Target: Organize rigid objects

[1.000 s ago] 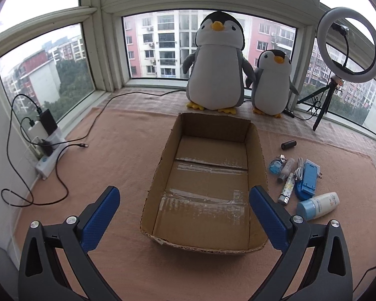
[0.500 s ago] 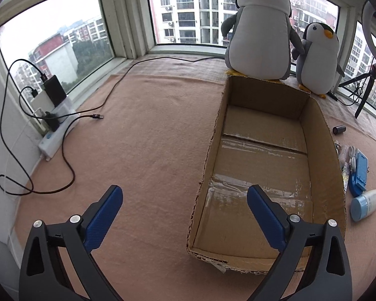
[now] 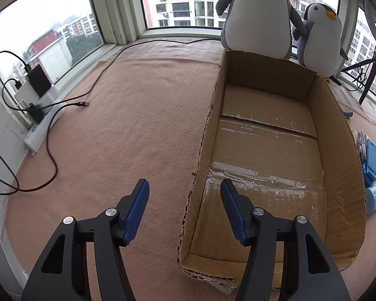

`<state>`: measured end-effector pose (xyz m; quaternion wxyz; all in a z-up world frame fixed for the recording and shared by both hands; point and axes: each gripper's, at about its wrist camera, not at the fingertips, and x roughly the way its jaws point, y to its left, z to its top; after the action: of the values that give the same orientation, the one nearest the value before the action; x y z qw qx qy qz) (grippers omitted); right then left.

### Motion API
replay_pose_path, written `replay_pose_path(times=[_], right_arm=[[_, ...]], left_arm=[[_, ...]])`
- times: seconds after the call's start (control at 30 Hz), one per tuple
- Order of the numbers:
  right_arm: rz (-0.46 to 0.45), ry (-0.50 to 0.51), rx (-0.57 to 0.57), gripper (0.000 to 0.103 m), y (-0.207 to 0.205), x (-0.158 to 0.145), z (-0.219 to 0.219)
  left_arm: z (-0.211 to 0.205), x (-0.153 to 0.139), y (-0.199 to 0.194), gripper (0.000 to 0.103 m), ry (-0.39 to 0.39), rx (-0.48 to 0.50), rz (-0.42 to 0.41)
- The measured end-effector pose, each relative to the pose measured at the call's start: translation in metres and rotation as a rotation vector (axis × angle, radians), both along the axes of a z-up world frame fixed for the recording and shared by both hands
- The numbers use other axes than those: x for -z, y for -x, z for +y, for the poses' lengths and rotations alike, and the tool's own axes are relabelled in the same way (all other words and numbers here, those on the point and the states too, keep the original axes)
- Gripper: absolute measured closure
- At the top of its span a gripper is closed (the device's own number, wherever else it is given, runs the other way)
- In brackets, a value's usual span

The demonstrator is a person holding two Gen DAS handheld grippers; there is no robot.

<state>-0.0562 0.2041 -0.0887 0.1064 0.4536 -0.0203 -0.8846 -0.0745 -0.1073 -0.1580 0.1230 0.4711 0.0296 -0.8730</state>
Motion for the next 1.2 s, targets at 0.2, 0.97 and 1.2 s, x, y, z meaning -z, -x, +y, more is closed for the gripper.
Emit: replay_pose_path(times=[0.2,0.97,1.2], right_arm=[[-0.116,0.133,-0.048,0.05,0.031,0.024,-0.026],[-0.32,0.215,0.049,0.059,0.037,0.071,0.003],[-0.296,0.207,0.082,0.059,0.034,0.064,0.031]], left_arm=[[0.002,0.009,0.001,0.051,-0.014,0.008,-0.017],[0.015,0.014,0.008,0.064,-0.011,0.052,-0.015],[0.015,0.014,0.008,0.064,-0.024,0.052,-0.015]])
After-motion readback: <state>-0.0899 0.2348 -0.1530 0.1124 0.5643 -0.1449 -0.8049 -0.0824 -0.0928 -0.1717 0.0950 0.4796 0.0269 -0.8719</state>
